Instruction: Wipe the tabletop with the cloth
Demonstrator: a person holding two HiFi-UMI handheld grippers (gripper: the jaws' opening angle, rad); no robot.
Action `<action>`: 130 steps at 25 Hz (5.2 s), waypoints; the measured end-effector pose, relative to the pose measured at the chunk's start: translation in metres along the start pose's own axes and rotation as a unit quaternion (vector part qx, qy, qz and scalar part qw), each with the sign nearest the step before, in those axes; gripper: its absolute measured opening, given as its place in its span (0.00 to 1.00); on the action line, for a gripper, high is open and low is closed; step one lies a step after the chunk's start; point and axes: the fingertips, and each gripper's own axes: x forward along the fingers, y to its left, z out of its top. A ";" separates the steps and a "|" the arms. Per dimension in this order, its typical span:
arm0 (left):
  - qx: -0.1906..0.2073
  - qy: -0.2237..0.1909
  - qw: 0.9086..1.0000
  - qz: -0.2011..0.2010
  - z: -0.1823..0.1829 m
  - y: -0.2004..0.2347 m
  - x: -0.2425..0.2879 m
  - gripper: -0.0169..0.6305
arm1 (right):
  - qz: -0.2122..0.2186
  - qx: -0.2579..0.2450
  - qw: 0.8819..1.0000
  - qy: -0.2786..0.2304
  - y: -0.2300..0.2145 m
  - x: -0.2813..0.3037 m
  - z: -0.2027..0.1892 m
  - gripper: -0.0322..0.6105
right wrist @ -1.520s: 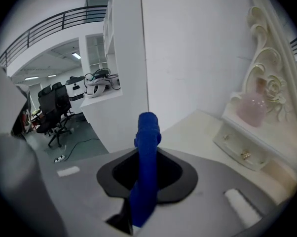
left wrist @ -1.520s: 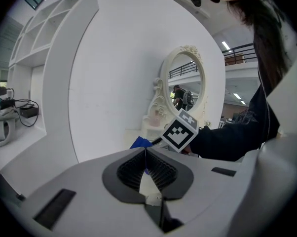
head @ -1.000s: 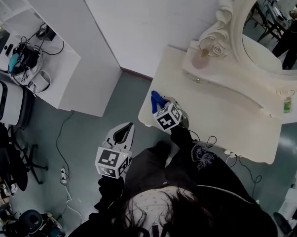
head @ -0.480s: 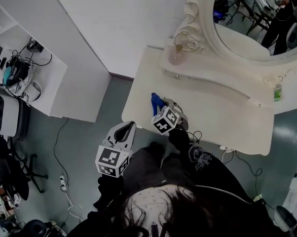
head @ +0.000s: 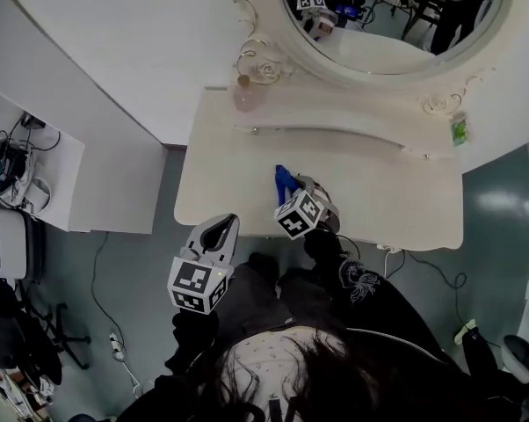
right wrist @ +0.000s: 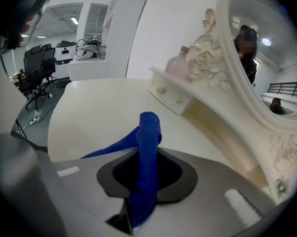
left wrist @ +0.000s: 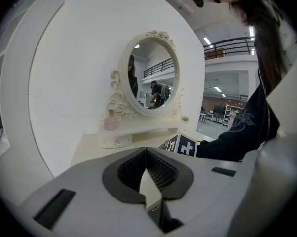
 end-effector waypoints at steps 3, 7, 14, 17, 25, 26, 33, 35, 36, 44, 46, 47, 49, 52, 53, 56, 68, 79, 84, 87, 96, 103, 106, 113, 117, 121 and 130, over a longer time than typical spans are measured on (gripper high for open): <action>0.011 0.002 1.000 -0.022 0.006 -0.035 0.020 0.03 | -0.022 0.022 0.999 0.009 -0.033 -0.017 -0.038 0.16; 0.026 0.003 0.999 -0.047 0.013 -0.083 0.045 0.03 | -0.049 0.045 0.998 0.022 -0.074 -0.041 -0.090 0.16; 0.039 -0.001 0.996 -0.077 0.021 -0.155 0.081 0.03 | -0.085 0.058 0.994 0.044 -0.138 -0.078 -0.167 0.16; 0.044 -0.003 0.995 -0.087 0.025 -0.183 0.095 0.03 | -0.100 0.054 0.992 0.054 -0.163 -0.093 -0.198 0.16; 0.065 -0.006 0.990 -0.125 0.033 -0.246 0.125 0.03 | -0.152 0.080 0.981 0.092 -0.230 -0.136 -0.287 0.16; 0.067 -0.008 0.989 -0.129 0.035 -0.251 0.128 0.03 | -0.159 0.085 0.979 0.099 -0.238 -0.142 -0.299 0.16; 0.080 -0.012 0.986 -0.146 0.045 -0.275 0.144 0.03 | -0.199 0.125 0.962 0.137 -0.286 -0.180 -0.369 0.16; 0.083 -0.013 0.985 -0.153 0.048 -0.281 0.149 0.03 | -0.205 0.137 0.959 0.142 -0.295 -0.189 -0.382 0.16; 0.085 -0.014 0.984 -0.156 0.049 -0.283 0.151 0.03 | -0.208 0.143 0.957 0.144 -0.298 -0.193 -0.388 0.16; 0.088 -0.017 0.983 -0.162 0.053 -0.292 0.157 0.03 | -0.238 0.154 0.942 0.183 -0.322 -0.223 -0.437 0.16; 0.087 -0.018 0.983 -0.161 0.053 -0.291 0.157 0.03 | -0.244 0.161 0.938 0.188 -0.327 -0.229 -0.447 0.16; 0.087 -0.018 0.983 -0.160 0.053 -0.291 0.157 0.03 | -0.246 0.163 0.936 0.190 -0.329 -0.231 -0.451 0.16; 0.086 -0.017 0.984 -0.158 0.051 -0.291 0.157 0.03 | -0.250 0.165 0.934 0.194 -0.332 -0.234 -0.457 0.16; 0.083 -0.016 0.985 -0.153 0.048 -0.289 0.155 0.03 | -0.253 0.168 0.932 0.196 -0.335 -0.236 -0.459 0.16; 0.082 -0.015 0.985 -0.150 0.047 -0.287 0.153 0.03 | -0.254 0.168 0.932 0.197 -0.335 -0.236 -0.459 0.16; 0.077 -0.014 0.987 -0.138 0.042 -0.279 0.146 0.03 | -0.260 0.167 0.930 0.199 -0.336 -0.237 -0.461 0.16; 0.039 -0.001 0.996 -0.077 0.017 -0.221 0.107 0.03 | -0.259 0.159 0.941 0.149 -0.319 -0.223 -0.394 0.16; 0.014 -0.004 0.999 -0.038 0.010 -0.135 0.060 0.03 | -0.184 0.156 0.970 0.039 -0.244 -0.177 -0.221 0.16; 0.001 -0.006 1.000 -0.013 0.003 -0.076 0.022 0.03 | -0.152 0.155 0.976 0.009 -0.191 -0.156 -0.149 0.16; 0.000 -0.005 1.000 -0.007 -0.003 -0.043 -0.001 0.03 | -0.133 0.145 0.980 -0.005 -0.155 -0.142 -0.106 0.16; 0.005 -0.005 1.000 0.002 -0.020 0.042 -0.058 0.03 | -0.079 0.135 0.986 -0.050 -0.037 -0.102 0.011 0.16; 0.005 -0.010 1.000 0.003 -0.027 0.075 -0.088 0.03 | -0.009 0.106 0.992 -0.073 0.062 -0.072 0.087 0.16; 0.004 -0.012 1.000 0.007 -0.029 0.084 -0.100 0.03 | 0.025 0.081 0.993 -0.077 0.104 -0.060 0.114 0.16; -0.010 -0.022 0.999 0.039 -0.038 0.117 -0.128 0.03 | 0.097 0.006 0.992 -0.083 0.198 -0.028 0.166 0.16; -0.016 -0.023 0.998 0.056 -0.040 0.129 -0.141 0.03 | 0.119 -0.021 0.990 -0.079 0.226 -0.014 0.178 0.16; -0.025 -0.030 0.997 0.068 -0.040 0.139 -0.149 0.03 | 0.125 -0.044 0.990 -0.042 0.233 0.009 0.159 0.16; -0.023 -0.024 0.998 0.054 -0.039 0.138 -0.130 0.03 | 0.103 -0.081 0.991 -0.023 0.217 0.019 0.121 0.16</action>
